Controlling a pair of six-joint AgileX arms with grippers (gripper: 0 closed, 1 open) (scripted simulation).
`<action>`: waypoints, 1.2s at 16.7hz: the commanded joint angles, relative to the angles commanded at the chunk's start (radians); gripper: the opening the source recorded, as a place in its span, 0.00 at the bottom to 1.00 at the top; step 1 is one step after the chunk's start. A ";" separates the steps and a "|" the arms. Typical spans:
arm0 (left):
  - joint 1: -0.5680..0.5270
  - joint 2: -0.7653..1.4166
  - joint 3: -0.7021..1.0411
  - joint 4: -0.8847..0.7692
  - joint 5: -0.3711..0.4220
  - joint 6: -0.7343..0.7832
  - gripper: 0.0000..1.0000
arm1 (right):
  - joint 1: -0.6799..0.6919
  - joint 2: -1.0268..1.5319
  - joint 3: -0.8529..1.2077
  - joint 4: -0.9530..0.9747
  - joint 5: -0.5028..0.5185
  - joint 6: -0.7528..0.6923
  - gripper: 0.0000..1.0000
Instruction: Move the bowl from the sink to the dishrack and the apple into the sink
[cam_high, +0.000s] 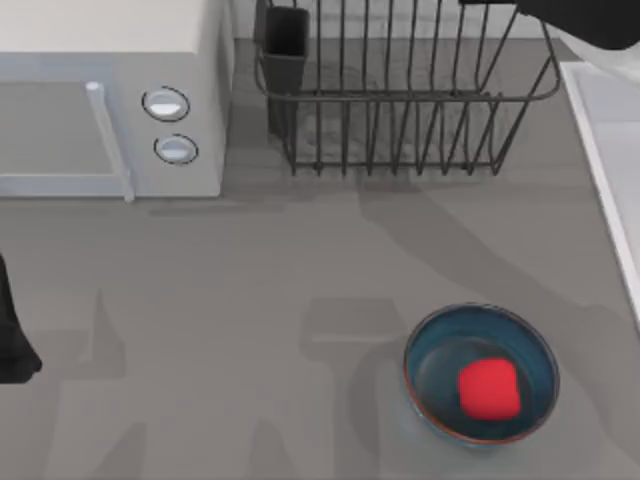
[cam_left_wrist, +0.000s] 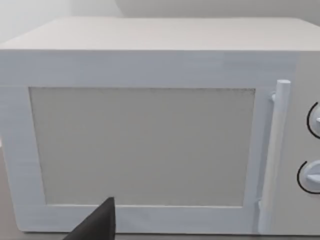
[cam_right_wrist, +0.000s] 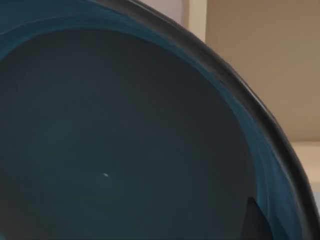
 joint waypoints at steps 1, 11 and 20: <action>0.000 0.000 0.000 0.000 0.000 0.000 1.00 | -0.003 0.009 -0.005 0.013 -0.002 0.000 0.00; 0.000 0.000 0.000 0.000 0.000 0.000 1.00 | -0.119 0.307 -0.245 0.582 -0.116 -0.002 0.00; 0.000 0.000 0.000 0.000 0.000 0.000 1.00 | -0.159 0.376 -0.321 0.707 -0.152 -0.006 0.08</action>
